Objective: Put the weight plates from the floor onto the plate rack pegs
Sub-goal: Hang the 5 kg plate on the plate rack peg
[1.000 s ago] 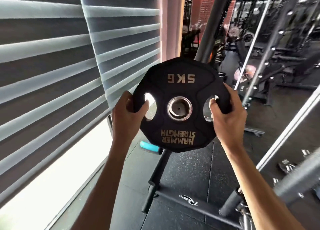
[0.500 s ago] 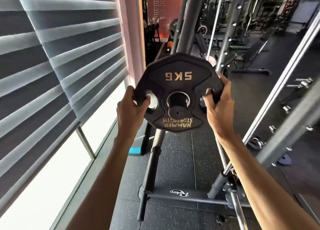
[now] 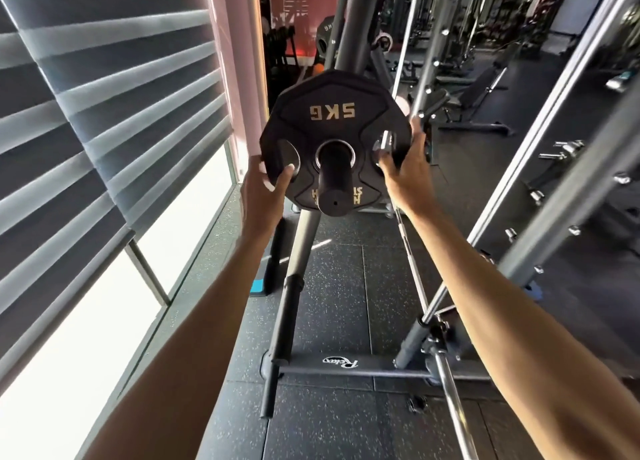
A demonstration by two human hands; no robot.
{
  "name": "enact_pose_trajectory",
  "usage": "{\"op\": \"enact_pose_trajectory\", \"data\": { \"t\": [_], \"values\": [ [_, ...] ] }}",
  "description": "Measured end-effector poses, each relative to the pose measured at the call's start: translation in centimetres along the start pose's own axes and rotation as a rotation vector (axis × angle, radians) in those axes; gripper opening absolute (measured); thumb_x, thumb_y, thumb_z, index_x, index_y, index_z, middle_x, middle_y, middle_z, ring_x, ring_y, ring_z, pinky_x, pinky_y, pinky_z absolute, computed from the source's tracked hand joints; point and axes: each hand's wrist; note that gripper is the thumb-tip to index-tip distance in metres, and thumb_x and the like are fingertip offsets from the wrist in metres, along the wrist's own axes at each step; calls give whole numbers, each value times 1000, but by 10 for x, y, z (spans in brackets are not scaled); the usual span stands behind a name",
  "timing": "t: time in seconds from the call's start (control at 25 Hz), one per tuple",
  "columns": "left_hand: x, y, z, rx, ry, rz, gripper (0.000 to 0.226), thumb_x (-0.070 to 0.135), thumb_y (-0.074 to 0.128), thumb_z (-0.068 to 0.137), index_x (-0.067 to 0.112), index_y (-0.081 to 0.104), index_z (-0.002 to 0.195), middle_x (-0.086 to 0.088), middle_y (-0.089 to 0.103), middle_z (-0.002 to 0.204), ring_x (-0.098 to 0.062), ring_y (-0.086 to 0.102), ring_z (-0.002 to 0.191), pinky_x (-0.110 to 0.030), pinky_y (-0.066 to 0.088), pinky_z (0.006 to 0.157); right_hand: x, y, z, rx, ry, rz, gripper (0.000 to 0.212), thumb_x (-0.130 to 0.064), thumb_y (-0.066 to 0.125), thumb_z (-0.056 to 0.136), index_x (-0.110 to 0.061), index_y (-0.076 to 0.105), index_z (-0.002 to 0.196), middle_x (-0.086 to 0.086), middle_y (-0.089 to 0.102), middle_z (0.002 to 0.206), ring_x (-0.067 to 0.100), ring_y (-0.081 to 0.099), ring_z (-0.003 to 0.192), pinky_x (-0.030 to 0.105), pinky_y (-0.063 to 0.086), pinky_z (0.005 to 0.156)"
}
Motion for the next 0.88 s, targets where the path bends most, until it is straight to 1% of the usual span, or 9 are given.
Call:
{"op": "enact_pose_trajectory", "data": {
  "t": [0.16, 0.24, 0.32, 0.4, 0.48, 0.56, 0.68, 0.8, 0.88],
  "values": [
    [-74, 48, -79, -73, -340, 42, 42, 67, 40, 89, 26, 46, 99, -11, 70, 83, -35, 67, 74, -50, 56, 71, 59, 5, -79, -183, 199, -144, 70, -64, 30, 97, -8, 45, 136, 17, 65, 117, 30, 64, 108, 38, 46, 91],
    [-112, 77, -121, -317, -450, 166, 34, 55, 44, 90, 23, 47, 98, -16, 71, 88, -35, 68, 70, -47, 59, 64, 101, -4, -132, -362, 350, -268, 58, -55, 39, 99, -5, 62, 119, 17, 71, 106, 33, 67, 102, 34, 48, 86],
    [-123, 104, -166, -671, -497, 278, 22, 35, 49, 93, 13, 49, 95, -16, 71, 84, -28, 68, 58, -33, 56, 46, 140, -22, -186, -566, 510, -342, 44, -39, 51, 100, 1, 67, 108, 20, 73, 99, 34, 69, 96, 37, 52, 84],
    [-125, 135, -208, -933, -453, 386, 22, 22, 48, 97, 7, 57, 83, -16, 70, 78, -25, 66, 54, -31, 55, 45, 173, -46, -236, -698, 644, -361, 41, -33, 52, 101, 6, 67, 100, 23, 73, 90, 36, 71, 84, 47, 58, 77],
    [-112, 174, -250, -1170, -323, 492, 32, 19, 48, 97, 11, 54, 68, -22, 71, 86, -26, 65, 57, -30, 55, 52, 205, -79, -280, -739, 767, -350, 39, -31, 51, 101, 4, 66, 95, 22, 73, 84, 33, 72, 73, 39, 61, 59],
    [-95, 217, -288, -1348, -323, 553, 31, 19, 47, 98, 5, 60, 73, -23, 71, 85, -24, 66, 54, -29, 57, 51, 236, -116, -315, -738, 859, -358, 35, -29, 49, 101, 1, 64, 91, 20, 73, 85, 30, 72, 68, 31, 57, 48],
    [-59, 292, -346, -1533, -287, 604, 29, 21, 45, 99, -1, 62, 90, -22, 71, 84, -28, 68, 56, -35, 59, 53, 288, -182, -353, -696, 985, -406, 31, -33, 51, 100, -10, 59, 82, 19, 72, 85, 31, 72, 72, 36, 58, 59],
    [-16, 367, -399, -1670, -193, 622, 23, 20, 43, 101, 5, 58, 92, -20, 68, 87, -23, 66, 55, -33, 57, 52, 338, -252, -376, -690, 1034, -423, 29, -31, 49, 102, -11, 56, 81, 18, 67, 83, 34, 70, 76, 35, 53, 55],
    [13, 422, -436, -1703, -128, 643, 25, 23, 46, 101, 3, 60, 99, -20, 70, 95, -27, 70, 67, -36, 61, 61, 372, -303, -387, -682, 1058, -427, 35, -31, 45, 103, -13, 49, 73, 20, 64, 86, 32, 66, 80, 33, 50, 61]
  ]
}}
Point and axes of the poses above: each hand's wrist, its own z-axis towards the middle knuckle, its own y-axis out of the palm, x = y × z
